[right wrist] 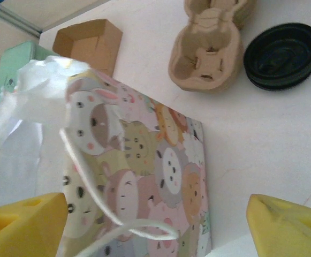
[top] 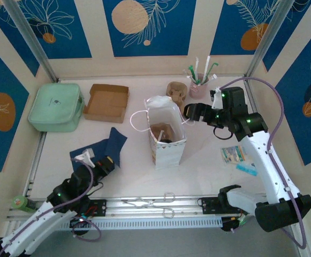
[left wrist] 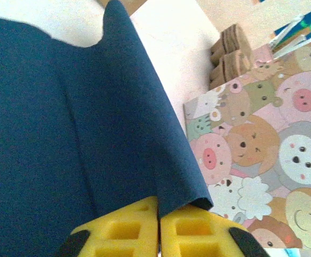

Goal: Pack the takeout coffee

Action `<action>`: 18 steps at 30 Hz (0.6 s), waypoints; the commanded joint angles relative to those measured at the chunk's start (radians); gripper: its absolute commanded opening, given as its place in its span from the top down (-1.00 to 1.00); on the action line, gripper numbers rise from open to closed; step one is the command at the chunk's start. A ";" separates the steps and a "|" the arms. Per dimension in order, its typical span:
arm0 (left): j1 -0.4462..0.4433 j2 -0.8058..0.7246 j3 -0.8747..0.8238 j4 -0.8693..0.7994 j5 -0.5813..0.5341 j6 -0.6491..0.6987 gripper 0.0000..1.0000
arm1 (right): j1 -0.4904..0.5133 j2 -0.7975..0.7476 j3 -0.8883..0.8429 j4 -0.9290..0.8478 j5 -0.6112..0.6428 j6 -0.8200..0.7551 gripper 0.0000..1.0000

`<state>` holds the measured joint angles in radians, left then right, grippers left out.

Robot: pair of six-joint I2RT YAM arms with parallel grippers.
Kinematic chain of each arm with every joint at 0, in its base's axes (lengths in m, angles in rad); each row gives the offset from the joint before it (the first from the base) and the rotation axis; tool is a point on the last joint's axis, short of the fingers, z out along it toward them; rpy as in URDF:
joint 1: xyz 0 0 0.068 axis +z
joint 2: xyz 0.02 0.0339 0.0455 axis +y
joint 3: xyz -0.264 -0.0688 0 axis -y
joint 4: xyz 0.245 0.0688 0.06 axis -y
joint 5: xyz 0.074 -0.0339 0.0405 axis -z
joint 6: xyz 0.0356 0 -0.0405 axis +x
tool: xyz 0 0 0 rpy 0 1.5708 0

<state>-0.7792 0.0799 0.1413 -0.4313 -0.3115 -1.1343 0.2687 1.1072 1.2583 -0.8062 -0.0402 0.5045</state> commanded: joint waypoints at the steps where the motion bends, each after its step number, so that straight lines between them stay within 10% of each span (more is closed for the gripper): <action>1: 0.013 0.075 -0.015 -0.060 -0.001 -0.042 0.57 | 0.038 -0.003 0.054 -0.028 0.071 -0.024 -0.75; 8: 0.027 0.365 0.153 -0.081 0.013 0.122 -0.50 | 0.062 0.002 0.080 -0.035 0.095 -0.026 -0.75; 18: 0.070 0.795 0.462 -0.244 0.025 0.283 -0.72 | 0.084 0.003 0.103 -0.057 0.131 -0.042 -0.76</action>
<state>-0.7326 0.8650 0.5854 -0.5964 -0.2848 -0.9100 0.3473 1.1149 1.3388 -0.8391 0.0715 0.4812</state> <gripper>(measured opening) 0.859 0.880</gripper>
